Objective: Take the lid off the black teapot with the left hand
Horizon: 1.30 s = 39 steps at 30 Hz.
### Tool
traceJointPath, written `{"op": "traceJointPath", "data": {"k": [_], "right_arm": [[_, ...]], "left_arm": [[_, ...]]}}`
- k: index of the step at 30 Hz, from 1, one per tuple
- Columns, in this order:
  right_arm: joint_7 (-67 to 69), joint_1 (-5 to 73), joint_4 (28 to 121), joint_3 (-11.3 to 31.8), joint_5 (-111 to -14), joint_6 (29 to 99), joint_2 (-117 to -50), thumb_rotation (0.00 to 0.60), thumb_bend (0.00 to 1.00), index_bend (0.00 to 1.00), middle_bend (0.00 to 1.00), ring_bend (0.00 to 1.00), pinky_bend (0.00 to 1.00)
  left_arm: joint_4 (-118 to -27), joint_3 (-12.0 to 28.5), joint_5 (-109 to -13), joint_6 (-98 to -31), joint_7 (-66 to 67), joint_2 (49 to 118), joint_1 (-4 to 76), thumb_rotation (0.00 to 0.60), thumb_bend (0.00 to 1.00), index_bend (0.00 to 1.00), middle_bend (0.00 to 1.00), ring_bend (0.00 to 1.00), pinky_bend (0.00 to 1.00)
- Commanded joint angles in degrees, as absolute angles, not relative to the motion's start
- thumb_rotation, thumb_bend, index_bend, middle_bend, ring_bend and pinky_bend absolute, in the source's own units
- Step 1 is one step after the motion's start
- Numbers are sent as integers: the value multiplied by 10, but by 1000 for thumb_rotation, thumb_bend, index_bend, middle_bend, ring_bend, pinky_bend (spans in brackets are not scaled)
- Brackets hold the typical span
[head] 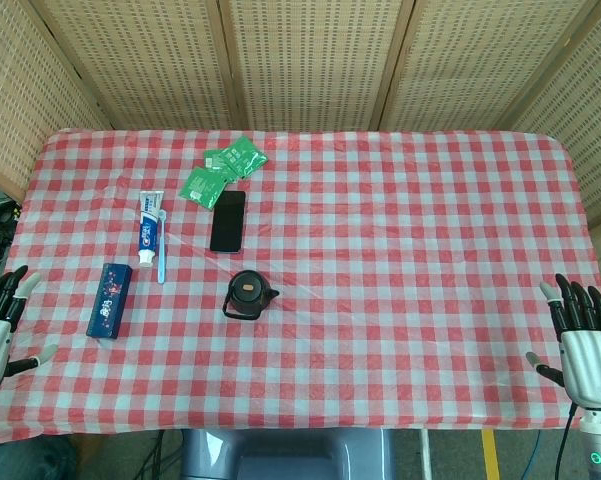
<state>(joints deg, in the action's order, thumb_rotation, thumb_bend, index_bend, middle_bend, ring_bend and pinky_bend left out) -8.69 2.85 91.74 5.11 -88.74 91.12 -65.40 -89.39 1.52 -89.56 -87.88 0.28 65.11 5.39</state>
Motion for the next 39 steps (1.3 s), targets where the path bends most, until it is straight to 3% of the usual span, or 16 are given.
{"op": "traceJointPath", "data": {"k": [1, 9, 14, 19, 23, 26, 31, 39], "right_arm": [[-88, 29, 917, 51, -887, 910, -654, 600, 0, 14, 0, 0, 0], [-87, 27, 920, 51, -887, 913, -653, 600, 0, 19, 0, 0, 0], [-82, 27, 922, 55, -881, 913, -650, 600, 0, 24, 0, 0, 0], [-77, 30, 920, 61, -865, 903, -648, 600, 0, 25, 0, 0, 0], [-72, 32, 915, 67, -849, 895, -648, 600, 0, 25, 0, 0, 0], [-66, 34, 910, 72, -835, 887, -647, 600, 0, 25, 0, 0, 0], [-53, 35, 903, 79, -815, 876, -645, 600, 0, 29, 0, 0, 0], [-38, 35, 897, 82, -802, 866, -641, 600, 0, 36, 0, 0, 0]], "left_arm": [[-895, 15, -895, -878, 3, 651, 54, 600, 0, 0, 0, 0, 0], [-900, 16, -892, -864, 7, 652, 61, 600, 0, 0, 0, 0, 0], [-945, 32, -901, -804, 32, 649, 112, 600, 0, 13, 0, 0, 0], [-1039, 79, -865, -682, 94, 637, 206, 600, 40, 241, 0, 0, 0], [-1082, 124, -786, -607, 194, 655, 275, 600, 209, 366, 0, 0, 0], [-1086, 147, -712, -574, 279, 692, 324, 600, 274, 381, 0, 0, 0], [-1067, 162, -578, -553, 403, 765, 396, 600, 347, 384, 0, 0, 0], [-1018, 160, -436, -572, 499, 858, 477, 600, 371, 403, 0, 0, 0]]}}
